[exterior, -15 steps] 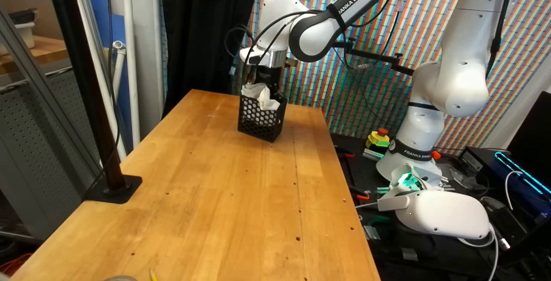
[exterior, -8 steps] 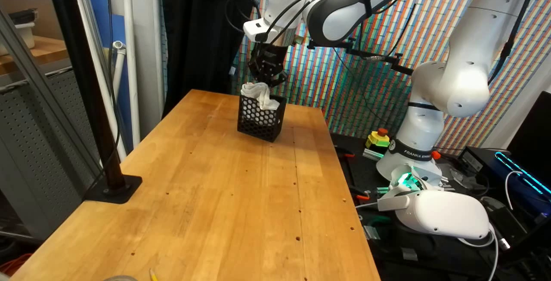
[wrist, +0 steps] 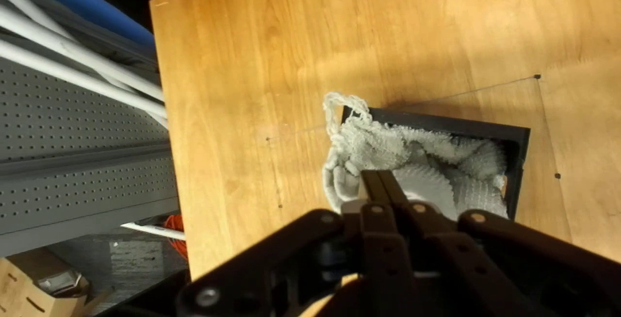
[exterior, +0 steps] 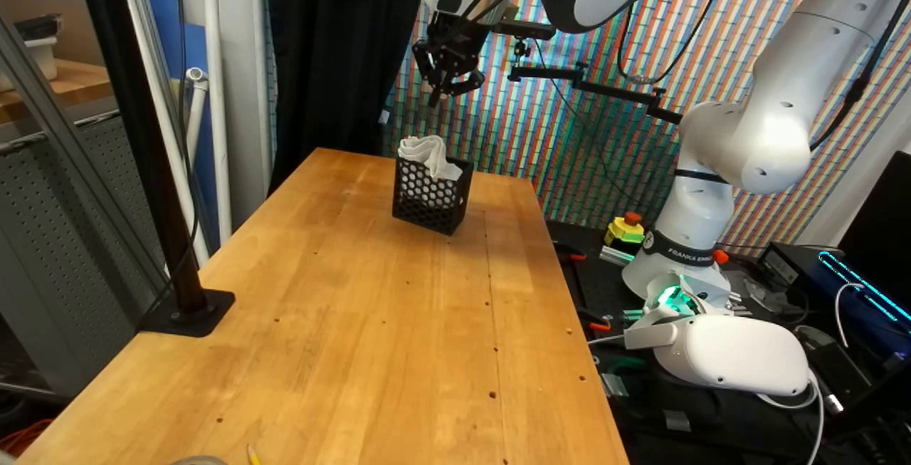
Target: Put the towel inside the black object
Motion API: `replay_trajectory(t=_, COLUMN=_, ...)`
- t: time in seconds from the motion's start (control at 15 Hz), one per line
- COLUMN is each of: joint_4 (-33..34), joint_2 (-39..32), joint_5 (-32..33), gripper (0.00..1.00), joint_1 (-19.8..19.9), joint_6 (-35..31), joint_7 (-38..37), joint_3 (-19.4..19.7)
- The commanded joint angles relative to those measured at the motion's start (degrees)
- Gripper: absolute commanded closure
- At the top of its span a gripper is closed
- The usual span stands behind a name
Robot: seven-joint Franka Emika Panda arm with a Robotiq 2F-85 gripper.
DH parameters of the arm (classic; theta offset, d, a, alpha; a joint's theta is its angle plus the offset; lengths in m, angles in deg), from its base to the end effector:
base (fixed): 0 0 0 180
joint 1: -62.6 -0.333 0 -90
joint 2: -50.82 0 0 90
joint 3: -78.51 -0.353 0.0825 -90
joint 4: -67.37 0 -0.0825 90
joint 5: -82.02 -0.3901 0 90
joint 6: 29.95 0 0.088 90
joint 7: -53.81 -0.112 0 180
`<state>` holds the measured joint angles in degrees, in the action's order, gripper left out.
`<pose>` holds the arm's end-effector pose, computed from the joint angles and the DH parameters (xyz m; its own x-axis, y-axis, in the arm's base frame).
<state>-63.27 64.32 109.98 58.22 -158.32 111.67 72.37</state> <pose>0.4867 0.0774 0.5014 0.1566 0.9388 -0.3069 0.9405 -0.0469 0.3366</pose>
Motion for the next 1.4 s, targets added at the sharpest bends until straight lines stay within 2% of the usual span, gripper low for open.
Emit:
replay_trajectory(t=0.0, joint_4=3.15, joint_2=-1.14, joint_5=0.83, gripper=0.96, joint_1=-1.5, joint_6=-0.21, joint_7=0.9, joint_3=-0.16)
replay_trajectory(t=0.27, joint_4=2.14, joint_2=-3.26, joint_5=-2.82, gripper=0.96, joint_1=-2.72, joint_6=-5.5, joint_7=1.58, joint_3=0.76)
replay_trajectory(t=0.53, joint_4=-0.16, joint_2=-6.31, joint_5=-10.64, gripper=0.96, joint_1=-3.08, joint_6=-11.93, joint_7=2.58, joint_3=1.74)
replay_trajectory(t=0.73, joint_4=-2.59, joint_2=-7.4, joint_5=-14.81, gripper=0.96, joint_1=-2.58, joint_6=-13.31, joint_7=3.21, joint_3=1.88)
replay_trajectory(t=0.93, joint_4=-4.19, joint_2=-5.67, joint_5=-17.06, gripper=0.96, joint_1=-2.25, joint_6=-11.15, joint_7=3.29, joint_3=2.12)
replay_trajectory(t=1.33, joint_4=-4.86, joint_2=-0.17, joint_5=-13.96, gripper=0.95, joint_1=-2.97, joint_6=-2.3, joint_7=0.57, joint_3=0.85)
